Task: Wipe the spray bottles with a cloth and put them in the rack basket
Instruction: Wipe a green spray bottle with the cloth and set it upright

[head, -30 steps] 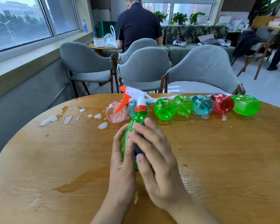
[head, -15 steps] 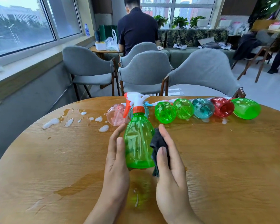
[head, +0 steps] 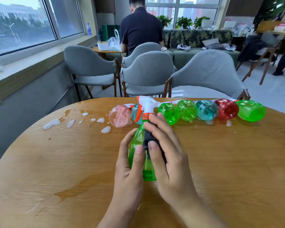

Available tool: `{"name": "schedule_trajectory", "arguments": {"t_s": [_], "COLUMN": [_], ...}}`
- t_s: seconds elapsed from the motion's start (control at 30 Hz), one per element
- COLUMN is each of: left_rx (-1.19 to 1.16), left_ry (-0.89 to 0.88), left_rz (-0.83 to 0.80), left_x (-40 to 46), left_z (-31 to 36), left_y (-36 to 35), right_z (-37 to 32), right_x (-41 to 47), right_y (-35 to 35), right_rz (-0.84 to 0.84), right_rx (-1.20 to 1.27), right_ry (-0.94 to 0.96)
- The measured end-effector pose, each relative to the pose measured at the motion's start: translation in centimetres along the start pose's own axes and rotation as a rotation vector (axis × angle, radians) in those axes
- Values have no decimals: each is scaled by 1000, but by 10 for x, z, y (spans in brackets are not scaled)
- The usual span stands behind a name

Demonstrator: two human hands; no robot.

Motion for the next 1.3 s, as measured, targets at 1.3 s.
{"name": "schedule_trajectory", "arguments": {"t_s": [1.3], "left_rx": [-17], "left_ry": [-18], "left_rz": [97], "left_x": [15], "left_z": [1], "left_y": [20], "right_z": [12], "right_x": [-46], "right_y": [-12], "right_rz": [7], "right_rx": [73], "right_ry": [-190]}}
Point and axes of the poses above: each hand's wrist, its own x-axis towards the middle knuckle, its own y-axis out of the back of the hand, z = x × y, the point moved 3 cm from there along x, towards the middle knuckle, and after that the axes turned 9 degrees about z, right-handed, at the moved point
